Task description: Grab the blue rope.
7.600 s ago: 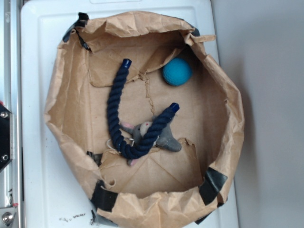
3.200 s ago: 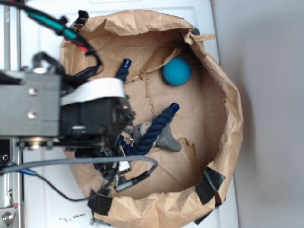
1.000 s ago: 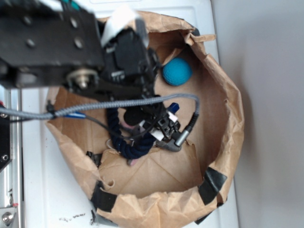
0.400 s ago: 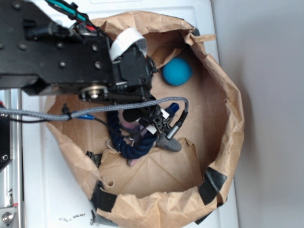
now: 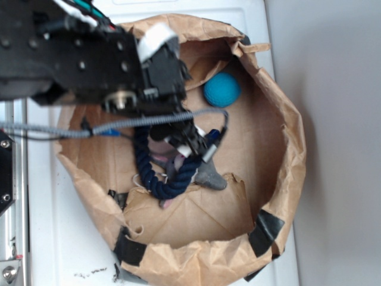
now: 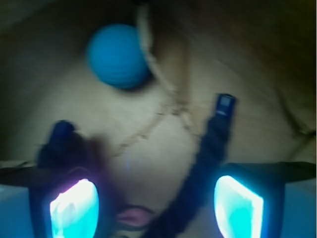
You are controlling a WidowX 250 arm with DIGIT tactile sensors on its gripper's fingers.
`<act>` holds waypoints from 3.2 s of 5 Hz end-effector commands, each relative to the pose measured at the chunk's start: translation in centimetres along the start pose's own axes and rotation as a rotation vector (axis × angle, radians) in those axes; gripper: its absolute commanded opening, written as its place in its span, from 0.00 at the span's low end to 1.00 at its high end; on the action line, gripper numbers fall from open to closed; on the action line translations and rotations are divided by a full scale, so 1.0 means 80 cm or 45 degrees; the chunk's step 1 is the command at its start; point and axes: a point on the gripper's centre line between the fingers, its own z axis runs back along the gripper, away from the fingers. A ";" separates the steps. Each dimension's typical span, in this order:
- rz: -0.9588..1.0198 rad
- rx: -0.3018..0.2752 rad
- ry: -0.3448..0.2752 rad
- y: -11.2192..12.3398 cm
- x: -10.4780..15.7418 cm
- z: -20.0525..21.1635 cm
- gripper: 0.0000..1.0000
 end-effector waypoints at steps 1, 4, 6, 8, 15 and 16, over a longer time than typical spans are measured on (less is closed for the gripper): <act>0.047 -0.015 -0.075 0.024 0.018 -0.014 1.00; -0.113 -0.104 -0.058 0.006 -0.019 -0.054 1.00; -0.162 -0.084 -0.040 0.002 -0.028 -0.069 0.00; -0.159 -0.130 -0.174 0.002 -0.026 -0.057 0.00; -0.163 -0.304 -0.084 -0.003 -0.011 0.073 0.00; -0.164 -0.305 -0.072 -0.009 -0.011 0.088 0.00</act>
